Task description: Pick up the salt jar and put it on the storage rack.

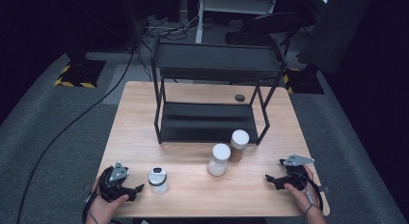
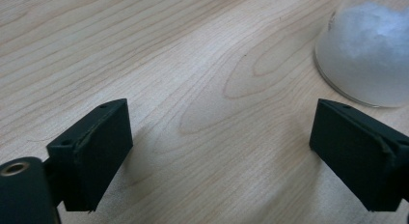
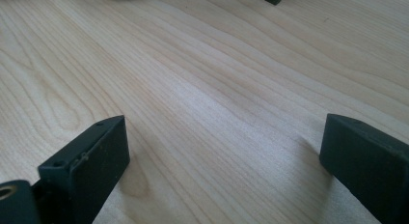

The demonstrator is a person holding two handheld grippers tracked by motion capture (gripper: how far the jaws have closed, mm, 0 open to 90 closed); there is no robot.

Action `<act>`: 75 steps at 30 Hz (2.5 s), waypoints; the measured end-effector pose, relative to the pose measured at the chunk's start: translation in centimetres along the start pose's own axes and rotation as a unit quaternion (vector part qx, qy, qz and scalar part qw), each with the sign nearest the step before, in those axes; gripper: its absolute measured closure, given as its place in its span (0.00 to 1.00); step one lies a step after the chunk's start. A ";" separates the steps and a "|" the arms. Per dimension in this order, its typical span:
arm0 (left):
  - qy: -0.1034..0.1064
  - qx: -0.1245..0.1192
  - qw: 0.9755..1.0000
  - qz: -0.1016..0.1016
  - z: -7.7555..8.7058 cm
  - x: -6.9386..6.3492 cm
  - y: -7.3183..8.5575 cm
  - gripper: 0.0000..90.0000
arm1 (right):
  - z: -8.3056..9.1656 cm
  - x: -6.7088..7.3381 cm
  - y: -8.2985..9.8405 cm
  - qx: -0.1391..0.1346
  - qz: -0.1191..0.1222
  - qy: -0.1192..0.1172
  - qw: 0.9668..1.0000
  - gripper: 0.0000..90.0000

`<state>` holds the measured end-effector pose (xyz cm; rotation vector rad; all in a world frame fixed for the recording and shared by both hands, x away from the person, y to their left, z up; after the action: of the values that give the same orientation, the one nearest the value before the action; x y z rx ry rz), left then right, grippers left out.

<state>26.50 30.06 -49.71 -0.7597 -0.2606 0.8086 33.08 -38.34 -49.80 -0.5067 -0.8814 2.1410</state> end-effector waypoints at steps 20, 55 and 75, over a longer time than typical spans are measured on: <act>0.040 -0.091 0.995 0.005 4.8 -1.6 -1.7 0.07 | 0.0 0.2 0.0 0.001 -0.006 0.006 1.000 0.03; 0.085 -0.140 0.986 -0.035 4.9 -4.5 -4.5 0.07 | 0.0 0.1 0.0 0.001 -0.007 0.004 1.000 0.03; 0.108 -0.152 0.981 -0.054 2.7 -5.5 -5.9 0.06 | 0.0 0.1 0.0 0.001 -0.007 0.004 1.000 0.04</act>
<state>24.74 24.76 -43.32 -1.1043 -0.2309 0.5831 33.04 -38.26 -49.80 -0.5062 -0.8768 2.1261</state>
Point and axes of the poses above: each handheld gripper's, and its own axes: z roughly backward along the jaws, y roughly out of its underside, x roughly to its left, the point moved 7 cm from there along -z, roughly forward along the jaws, and after that the axes turned 5 degrees about y, right-handed, at the moved point
